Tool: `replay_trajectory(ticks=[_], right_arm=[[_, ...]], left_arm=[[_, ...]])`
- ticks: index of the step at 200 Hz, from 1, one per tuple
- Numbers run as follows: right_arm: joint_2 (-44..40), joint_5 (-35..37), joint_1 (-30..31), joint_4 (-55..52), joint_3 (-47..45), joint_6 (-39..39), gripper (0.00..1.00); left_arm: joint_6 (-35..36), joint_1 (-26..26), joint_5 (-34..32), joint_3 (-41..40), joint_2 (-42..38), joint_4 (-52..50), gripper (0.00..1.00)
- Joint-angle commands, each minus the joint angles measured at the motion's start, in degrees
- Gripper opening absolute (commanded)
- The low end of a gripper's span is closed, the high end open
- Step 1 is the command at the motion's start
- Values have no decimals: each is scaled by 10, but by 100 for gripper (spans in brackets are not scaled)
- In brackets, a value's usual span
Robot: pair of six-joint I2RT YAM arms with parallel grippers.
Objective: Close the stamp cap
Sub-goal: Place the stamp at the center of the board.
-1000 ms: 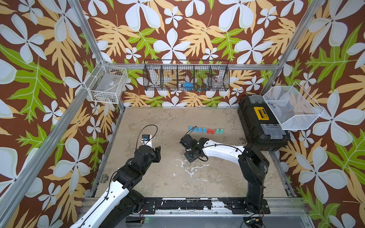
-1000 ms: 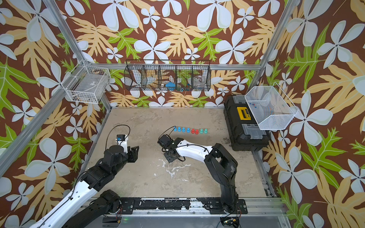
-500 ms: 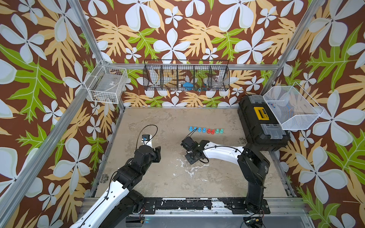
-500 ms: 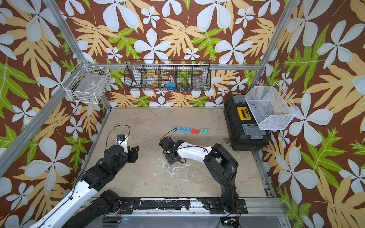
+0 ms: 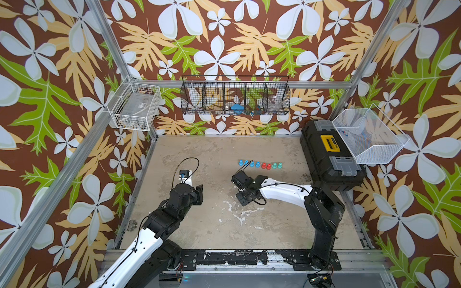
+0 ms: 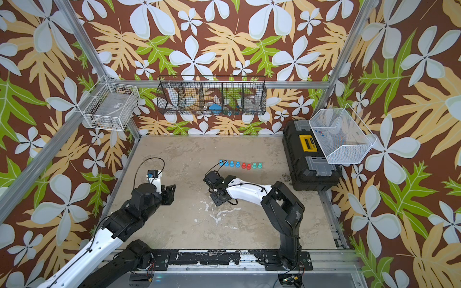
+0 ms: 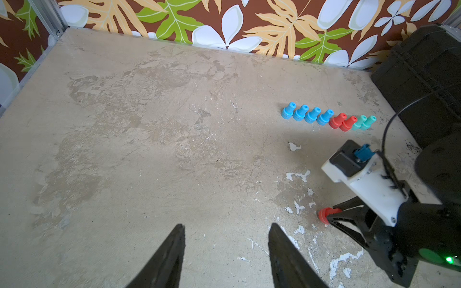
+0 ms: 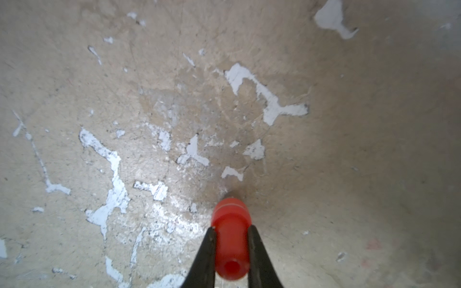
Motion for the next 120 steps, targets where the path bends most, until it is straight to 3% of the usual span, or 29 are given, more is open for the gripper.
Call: replay_trajectory(ticks=[1,46,120], right_arm=[[-17,6,-15,-17,12,-12,18],[-55,12,-83,-29,20,-38,18],[-122,-1,-250,-3,-24,-48,18]], left_arm=[[1,1,-3,-2,0,5,56],[2,1,-3,-2,-2,4,56],[2,1,-2,-2,-5,5,56]])
